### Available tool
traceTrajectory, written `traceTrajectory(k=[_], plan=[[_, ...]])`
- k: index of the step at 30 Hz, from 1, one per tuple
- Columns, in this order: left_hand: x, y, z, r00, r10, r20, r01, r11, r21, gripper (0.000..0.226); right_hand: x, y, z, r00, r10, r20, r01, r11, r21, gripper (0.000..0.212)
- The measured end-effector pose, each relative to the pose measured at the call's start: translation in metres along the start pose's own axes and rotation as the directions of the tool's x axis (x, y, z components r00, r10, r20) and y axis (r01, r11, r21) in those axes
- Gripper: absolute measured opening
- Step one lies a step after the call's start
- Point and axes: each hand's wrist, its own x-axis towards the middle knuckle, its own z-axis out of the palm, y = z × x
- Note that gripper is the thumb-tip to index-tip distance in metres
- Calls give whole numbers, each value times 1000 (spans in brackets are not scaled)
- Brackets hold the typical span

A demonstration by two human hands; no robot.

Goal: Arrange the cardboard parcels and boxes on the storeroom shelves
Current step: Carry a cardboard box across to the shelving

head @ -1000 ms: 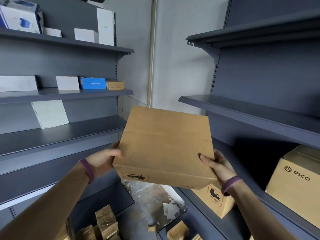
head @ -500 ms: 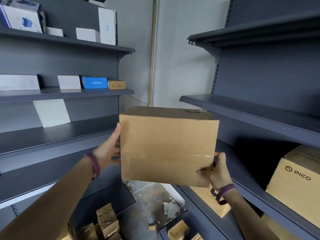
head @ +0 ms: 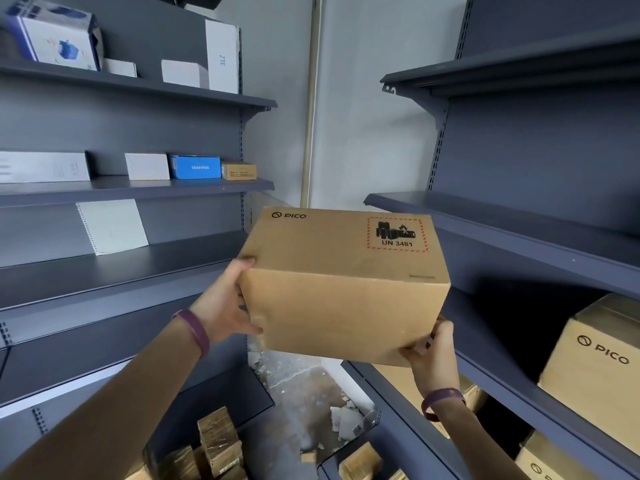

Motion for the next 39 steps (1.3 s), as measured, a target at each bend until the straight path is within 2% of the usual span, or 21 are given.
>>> traceTrajectory(k=[3,7,11,13,15,17,19,21,23,26,28,30,31,34,35,37,39], plan=[[-2,-7,1,996,87,9,-86,995,-59,63,-1,1,0,999,30,41,-30,1000,7,51],[-2,-14,-1,989,144,26,-137,974,-179,56,2,-2,-2,981,67,181,-77,996,51,59],[2,-22,-10,970,229,80,-200,942,-270,81,1,-16,-5,907,214,362,-312,920,238,108],[5,-27,-14,953,281,116,-244,935,-257,75,3,-24,-3,912,173,371,-333,840,428,120],[7,-32,-14,939,313,145,-262,921,-287,69,2,-28,3,948,112,297,-281,729,625,113],[10,-36,-16,929,337,153,-274,904,-327,66,2,-35,9,968,108,228,-241,669,703,112],[13,-37,-17,919,357,169,-282,892,-353,60,1,-44,12,972,111,206,-227,661,715,117],[17,-39,-19,913,370,173,-291,887,-360,59,3,-49,12,971,117,209,-232,675,700,101],[19,-40,-20,905,391,166,-313,879,-360,46,4,-52,14,961,164,221,-273,664,696,85],[20,-42,-18,897,411,163,-343,879,-331,37,1,-49,21,953,229,199,-302,653,694,105],[18,-43,-17,899,403,169,-352,897,-268,40,-2,-50,24,961,229,153,-267,645,716,116],[14,-44,-15,900,394,186,-354,910,-218,44,-2,-49,23,970,217,110,-225,631,743,109],[13,-44,-15,901,386,200,-349,916,-199,51,-2,-52,22,974,208,87,-199,615,763,101],[16,-48,-20,924,309,224,-272,945,-182,96,-1,-54,19,980,188,63,-167,613,772,95],[15,-48,-21,921,307,238,-266,945,-192,101,0,-53,17,981,181,65,-165,623,765,88],[10,-47,-15,913,312,263,-249,937,-247,98,0,-53,17,981,184,63,-168,642,748,76],[4,-46,-8,925,294,241,-207,921,-330,75,3,-53,17,980,191,59,-171,649,742,75]])
